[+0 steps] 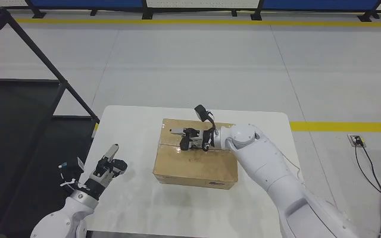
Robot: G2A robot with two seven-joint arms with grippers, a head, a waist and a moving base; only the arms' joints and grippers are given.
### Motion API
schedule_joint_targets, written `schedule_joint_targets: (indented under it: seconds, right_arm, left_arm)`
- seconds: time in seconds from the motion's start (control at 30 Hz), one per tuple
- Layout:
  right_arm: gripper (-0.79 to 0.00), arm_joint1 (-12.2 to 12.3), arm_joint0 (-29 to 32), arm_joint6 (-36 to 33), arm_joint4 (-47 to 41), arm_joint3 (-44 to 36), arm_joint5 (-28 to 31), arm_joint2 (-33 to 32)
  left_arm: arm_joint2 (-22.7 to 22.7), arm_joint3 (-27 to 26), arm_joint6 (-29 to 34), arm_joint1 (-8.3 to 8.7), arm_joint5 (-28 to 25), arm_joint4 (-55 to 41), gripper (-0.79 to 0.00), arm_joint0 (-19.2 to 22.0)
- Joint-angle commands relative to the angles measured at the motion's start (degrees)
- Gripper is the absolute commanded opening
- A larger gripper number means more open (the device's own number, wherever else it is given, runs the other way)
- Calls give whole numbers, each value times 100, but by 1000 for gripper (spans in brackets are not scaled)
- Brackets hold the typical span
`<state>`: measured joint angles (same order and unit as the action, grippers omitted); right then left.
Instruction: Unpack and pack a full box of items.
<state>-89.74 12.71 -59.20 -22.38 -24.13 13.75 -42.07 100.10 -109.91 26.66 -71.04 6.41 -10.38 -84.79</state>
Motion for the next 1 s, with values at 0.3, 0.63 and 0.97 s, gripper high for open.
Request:
schedule_joint_targets:
  seconds: [0.3, 0.63, 0.97]
  right_arm:
    - [0, 734, 802, 143, 824, -1807, -642, -736]
    - [0, 1491, 2408, 215, 1800, -4663, -1968, -2165]
    - [0, 1671, 2705, 199, 2035, -4873, -2551, -2594]
  left_arm:
    - [-283, 90, 36, 30, 120, 132, 0, 254]
    - [-417, 95, 32, 56, 186, 175, 0, 374]
    - [-436, 93, 16, 83, 170, 149, 0, 391]
